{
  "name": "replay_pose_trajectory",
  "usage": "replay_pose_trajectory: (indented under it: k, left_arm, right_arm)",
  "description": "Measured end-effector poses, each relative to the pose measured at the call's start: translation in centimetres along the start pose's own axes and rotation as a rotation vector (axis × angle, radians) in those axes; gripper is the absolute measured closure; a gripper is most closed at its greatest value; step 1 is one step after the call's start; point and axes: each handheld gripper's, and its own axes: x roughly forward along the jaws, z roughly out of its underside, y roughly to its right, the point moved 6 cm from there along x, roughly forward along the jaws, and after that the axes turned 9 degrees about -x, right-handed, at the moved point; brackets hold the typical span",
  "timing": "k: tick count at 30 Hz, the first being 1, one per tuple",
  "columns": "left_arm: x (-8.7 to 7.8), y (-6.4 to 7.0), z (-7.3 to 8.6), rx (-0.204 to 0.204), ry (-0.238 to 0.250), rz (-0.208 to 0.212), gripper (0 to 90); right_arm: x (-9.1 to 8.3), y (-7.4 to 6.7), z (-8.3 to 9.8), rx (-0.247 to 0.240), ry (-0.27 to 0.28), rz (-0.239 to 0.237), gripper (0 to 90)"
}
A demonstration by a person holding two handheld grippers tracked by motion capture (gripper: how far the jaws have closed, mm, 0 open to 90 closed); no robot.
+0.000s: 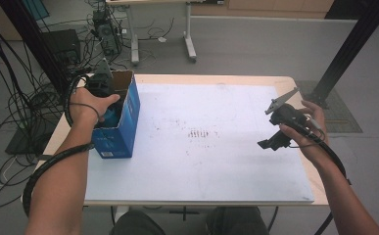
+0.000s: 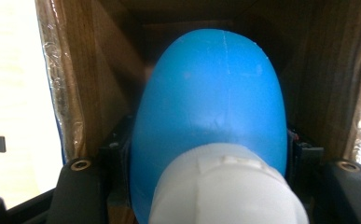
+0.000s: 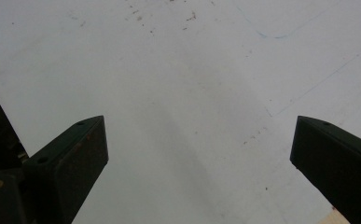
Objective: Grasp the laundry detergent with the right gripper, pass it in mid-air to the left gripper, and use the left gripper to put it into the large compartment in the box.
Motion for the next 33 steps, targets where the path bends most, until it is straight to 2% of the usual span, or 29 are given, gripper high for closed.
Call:
replay_pose_trajectory:
  k: [14,33]
  left_arm:
    - [0.03,-0.2,-0.05,-0.006,0.006,0.011,36.2]
    - [0.04,0.0,0.06,0.0,0.013,-0.001,36.2]
  right_arm:
    - [-0.37,0.1,-0.09,-0.003,-0.005,0.008,4.0]
    - [-0.82,0.09,-0.1,-0.004,-0.003,0.011,4.1]
